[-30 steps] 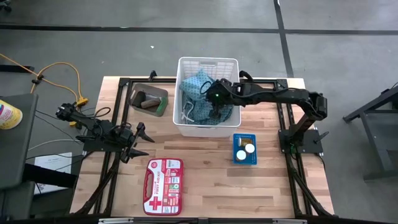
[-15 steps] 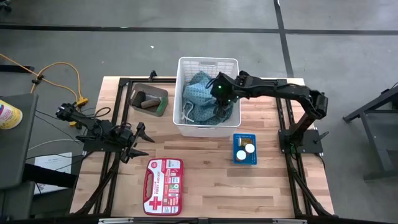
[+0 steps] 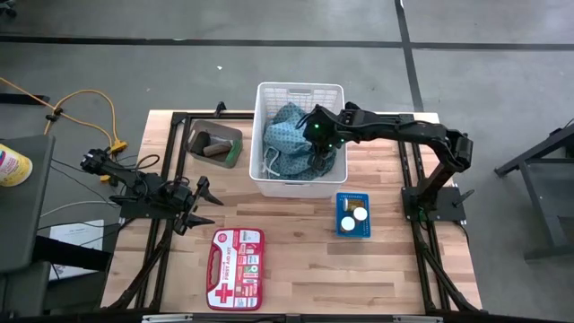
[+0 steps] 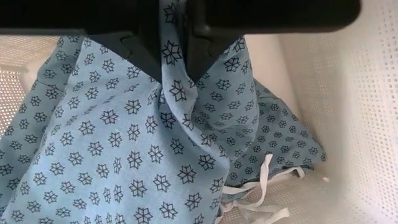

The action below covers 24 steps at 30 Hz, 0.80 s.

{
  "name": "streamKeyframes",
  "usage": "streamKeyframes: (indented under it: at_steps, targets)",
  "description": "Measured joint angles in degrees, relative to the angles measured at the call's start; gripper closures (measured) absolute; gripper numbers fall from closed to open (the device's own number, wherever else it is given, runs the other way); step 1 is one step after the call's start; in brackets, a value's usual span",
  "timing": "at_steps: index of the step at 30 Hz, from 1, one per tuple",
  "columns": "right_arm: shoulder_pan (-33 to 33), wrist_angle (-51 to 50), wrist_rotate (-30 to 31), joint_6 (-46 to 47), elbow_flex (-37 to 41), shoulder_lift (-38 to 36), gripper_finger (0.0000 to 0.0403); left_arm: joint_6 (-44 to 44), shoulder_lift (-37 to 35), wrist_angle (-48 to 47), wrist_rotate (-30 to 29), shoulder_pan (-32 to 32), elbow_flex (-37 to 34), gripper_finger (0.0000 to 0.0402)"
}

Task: Pick & place medical supplies in basket/bin
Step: Put the patient gown into the large white bin

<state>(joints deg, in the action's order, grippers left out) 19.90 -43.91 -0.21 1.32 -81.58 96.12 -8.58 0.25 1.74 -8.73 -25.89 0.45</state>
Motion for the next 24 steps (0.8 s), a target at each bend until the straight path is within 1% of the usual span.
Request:
streamKeyframes:
  at_steps: [13, 18, 24]
  targets:
    - [0.0, 1.0, 0.2, -1.5, 0.0, 0.0, 0.0268, 0.0, 0.0, 0.0, 0.0, 0.0, 0.0, 0.0121]
    - [0.0, 1.5, 0.2, -1.5, 0.0, 0.0, 0.0246, 0.0, 0.0, 0.0, 0.0, 0.0, 0.0, 0.0121]
    - [0.0, 2.2, 0.2, -1.5, 0.0, 0.0, 0.0232, 0.0, 0.0, 0.0, 0.1, 0.0, 0.0, 0.0121]
